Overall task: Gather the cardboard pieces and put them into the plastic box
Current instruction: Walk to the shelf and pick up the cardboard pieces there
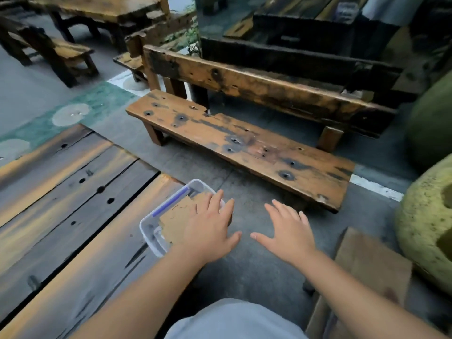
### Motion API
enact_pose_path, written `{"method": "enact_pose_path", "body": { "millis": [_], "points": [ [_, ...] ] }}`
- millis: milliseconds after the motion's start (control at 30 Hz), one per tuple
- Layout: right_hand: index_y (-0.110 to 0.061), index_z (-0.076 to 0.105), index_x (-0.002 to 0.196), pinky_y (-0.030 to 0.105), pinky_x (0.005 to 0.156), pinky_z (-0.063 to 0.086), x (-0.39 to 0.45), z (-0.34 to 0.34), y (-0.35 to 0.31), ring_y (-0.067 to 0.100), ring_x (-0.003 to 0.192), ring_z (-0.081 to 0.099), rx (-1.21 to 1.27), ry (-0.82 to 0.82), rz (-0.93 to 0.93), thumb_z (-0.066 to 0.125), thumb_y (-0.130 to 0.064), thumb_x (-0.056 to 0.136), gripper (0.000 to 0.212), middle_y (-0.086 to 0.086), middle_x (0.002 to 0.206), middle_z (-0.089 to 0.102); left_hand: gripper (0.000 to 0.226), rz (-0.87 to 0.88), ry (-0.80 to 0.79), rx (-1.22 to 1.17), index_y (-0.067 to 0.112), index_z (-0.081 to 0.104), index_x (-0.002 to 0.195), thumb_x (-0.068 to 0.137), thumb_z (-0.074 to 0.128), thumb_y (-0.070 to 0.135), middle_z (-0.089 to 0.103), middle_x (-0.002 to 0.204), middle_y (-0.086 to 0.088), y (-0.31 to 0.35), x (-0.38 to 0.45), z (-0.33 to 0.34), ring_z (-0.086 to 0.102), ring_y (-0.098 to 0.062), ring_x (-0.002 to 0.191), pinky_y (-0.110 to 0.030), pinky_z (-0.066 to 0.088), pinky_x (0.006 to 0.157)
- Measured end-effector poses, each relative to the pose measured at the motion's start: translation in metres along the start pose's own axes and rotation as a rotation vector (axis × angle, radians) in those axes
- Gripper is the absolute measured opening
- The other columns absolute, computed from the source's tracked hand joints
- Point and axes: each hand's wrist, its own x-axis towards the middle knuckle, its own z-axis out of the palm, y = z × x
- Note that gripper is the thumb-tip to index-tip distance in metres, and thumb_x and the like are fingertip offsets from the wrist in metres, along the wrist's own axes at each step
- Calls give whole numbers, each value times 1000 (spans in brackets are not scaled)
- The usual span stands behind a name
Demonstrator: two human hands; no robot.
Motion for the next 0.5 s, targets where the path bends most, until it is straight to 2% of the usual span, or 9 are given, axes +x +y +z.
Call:
{"method": "enact_pose_path", "body": {
  "millis": [100,300,500],
  "points": [
    [-33,28,148,49,115,16,-11,-4,37,16,144,22,11,8,89,27,-90,65,101,-7,159,24,80,82,-19,6,26,19,146,80,34,68,11,160,-9,33,23,2,11,-30,145,-54,24,110],
    [-33,29,147,49,115,18,-47,-15,110,15,143,24,35,41,297,24,-91,63,102,-8,158,26,82,260,-29,31,26,20,145,77,29,70,14,159,-9,104,68,13,13,-29,145,-55,28,108],
    [-32,29,148,47,115,16,-85,-26,162,16,143,23,76,55,501,33,-89,68,97,-7,158,25,81,448,-69,2,27,18,146,78,29,70,13,159,-9,169,103,20,10,-30,145,-57,24,111]
  ]
}}
